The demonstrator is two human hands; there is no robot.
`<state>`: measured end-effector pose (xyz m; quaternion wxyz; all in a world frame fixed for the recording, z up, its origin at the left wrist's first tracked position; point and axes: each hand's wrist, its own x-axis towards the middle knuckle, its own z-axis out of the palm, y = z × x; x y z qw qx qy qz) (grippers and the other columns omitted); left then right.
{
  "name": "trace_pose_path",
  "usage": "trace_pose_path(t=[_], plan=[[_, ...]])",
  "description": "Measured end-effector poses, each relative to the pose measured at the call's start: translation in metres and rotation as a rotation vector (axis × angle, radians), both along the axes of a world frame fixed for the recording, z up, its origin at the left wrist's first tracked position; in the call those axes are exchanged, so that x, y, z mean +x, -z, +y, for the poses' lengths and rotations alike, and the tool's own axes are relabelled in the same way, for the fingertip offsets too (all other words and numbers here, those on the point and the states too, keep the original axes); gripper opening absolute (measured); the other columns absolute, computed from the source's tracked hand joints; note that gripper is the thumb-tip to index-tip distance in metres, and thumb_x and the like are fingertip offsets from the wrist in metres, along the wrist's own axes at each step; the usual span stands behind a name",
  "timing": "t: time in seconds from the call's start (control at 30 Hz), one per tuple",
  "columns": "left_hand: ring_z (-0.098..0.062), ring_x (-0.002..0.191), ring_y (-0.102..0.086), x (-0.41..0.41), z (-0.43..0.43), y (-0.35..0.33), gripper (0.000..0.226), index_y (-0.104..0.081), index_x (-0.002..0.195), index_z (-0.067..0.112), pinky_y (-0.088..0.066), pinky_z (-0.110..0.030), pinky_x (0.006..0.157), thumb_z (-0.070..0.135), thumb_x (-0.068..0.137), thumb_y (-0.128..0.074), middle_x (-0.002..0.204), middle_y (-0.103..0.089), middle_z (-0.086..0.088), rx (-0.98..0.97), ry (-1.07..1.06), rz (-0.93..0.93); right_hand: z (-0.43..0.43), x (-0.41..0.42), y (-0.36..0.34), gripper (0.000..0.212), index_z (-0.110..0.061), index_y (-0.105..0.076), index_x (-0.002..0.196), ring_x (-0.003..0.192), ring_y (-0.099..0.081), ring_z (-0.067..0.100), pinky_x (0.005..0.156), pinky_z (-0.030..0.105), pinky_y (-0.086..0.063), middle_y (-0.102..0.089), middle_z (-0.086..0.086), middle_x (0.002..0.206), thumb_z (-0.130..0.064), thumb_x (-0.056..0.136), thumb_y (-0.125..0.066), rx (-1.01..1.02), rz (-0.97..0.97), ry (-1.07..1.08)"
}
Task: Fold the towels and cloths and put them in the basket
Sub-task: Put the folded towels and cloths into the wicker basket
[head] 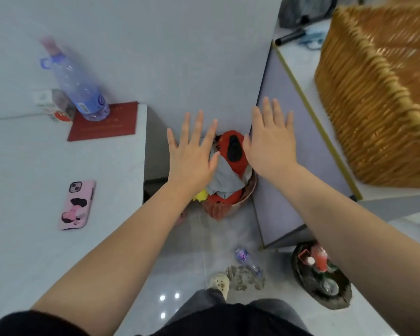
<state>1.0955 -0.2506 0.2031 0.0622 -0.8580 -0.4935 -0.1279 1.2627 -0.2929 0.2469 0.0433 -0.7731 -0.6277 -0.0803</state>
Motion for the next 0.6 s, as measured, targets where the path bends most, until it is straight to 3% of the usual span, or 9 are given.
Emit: trace_pose_path(t=[0.33,0.6], plan=[[-0.034,0.146,-0.005,0.05,-0.019,-0.043,0.067,-0.015,0.152,0.022,-0.01,-0.063,0.11,0.049,0.09,-0.021,0.159,-0.01,-0.011,0.088,-0.159,0.011,-0.003,0.046,-0.061,0.063,-0.009,-0.011,0.15,0.146,0.003,0.035,0.115,0.055,-0.002,-0.001,0.016,0.158,-0.028,0.096,-0.037,-0.043,-0.14,-0.057],[-0.032,0.147,-0.002,0.116,-0.097,-0.069,0.067,-0.014,0.152,0.022,-0.009,-0.061,0.111,0.041,0.095,-0.043,0.16,-0.005,-0.01,0.146,-0.357,0.057,-0.06,0.117,-0.11,0.057,-0.01,-0.023,0.146,0.145,0.001,0.038,0.114,0.057,-0.008,0.008,0.015,0.158,-0.023,0.093,-0.04,-0.002,-0.141,-0.253]])
